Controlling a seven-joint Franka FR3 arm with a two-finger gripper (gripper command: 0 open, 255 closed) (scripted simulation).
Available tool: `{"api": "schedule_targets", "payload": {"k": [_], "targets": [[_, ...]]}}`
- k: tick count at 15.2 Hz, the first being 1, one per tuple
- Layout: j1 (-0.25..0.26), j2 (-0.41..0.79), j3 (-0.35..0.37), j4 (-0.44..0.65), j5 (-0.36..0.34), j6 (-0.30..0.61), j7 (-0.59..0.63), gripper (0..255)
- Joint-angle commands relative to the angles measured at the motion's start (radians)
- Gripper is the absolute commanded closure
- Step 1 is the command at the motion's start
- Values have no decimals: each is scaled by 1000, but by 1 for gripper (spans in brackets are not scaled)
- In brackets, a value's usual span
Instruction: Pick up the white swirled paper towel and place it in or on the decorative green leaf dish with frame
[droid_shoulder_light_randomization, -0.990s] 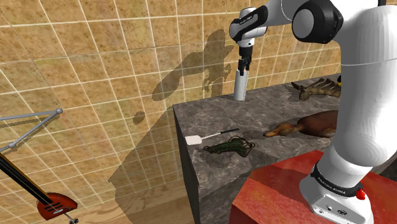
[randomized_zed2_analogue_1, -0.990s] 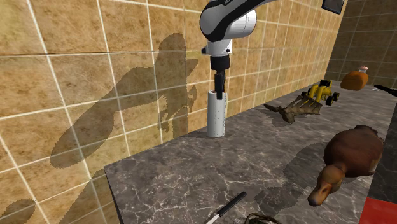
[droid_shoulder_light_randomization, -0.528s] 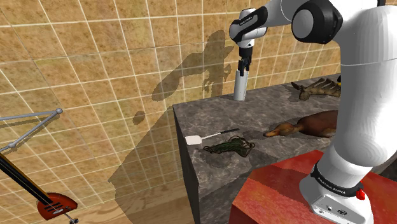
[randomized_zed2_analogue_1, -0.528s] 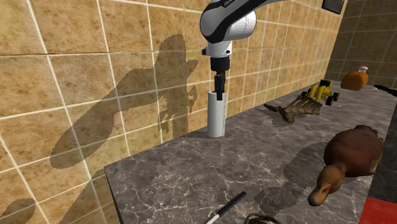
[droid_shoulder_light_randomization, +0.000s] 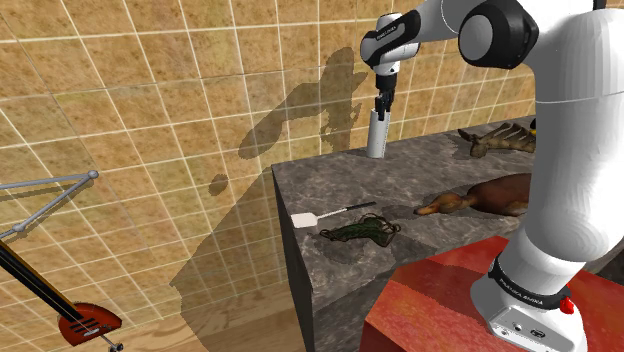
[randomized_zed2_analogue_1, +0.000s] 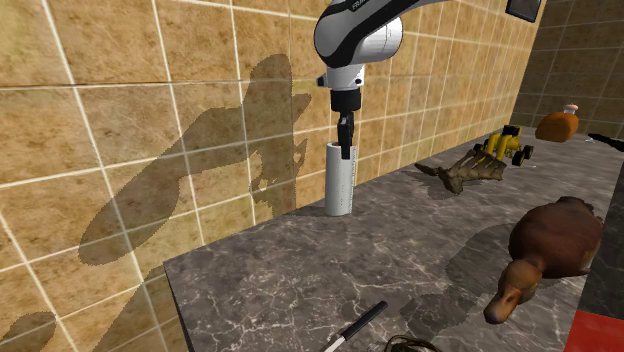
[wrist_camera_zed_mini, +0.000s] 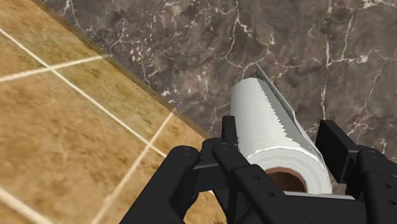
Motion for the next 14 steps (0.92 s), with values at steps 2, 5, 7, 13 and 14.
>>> {"api": "schedule_targets", "payload": {"k": [2, 5, 7, 13, 14], "targets": [[0, 0, 0, 0, 0, 1, 0, 255], [0, -10, -3, 27, -5, -36, 1, 255], [0, -15, -4, 46, -7, -60, 1, 255], [-3, -26, -8, 113, -12, -136, 1, 255], [-4, -27, -8, 125, -13, -149, 1, 255]]}}
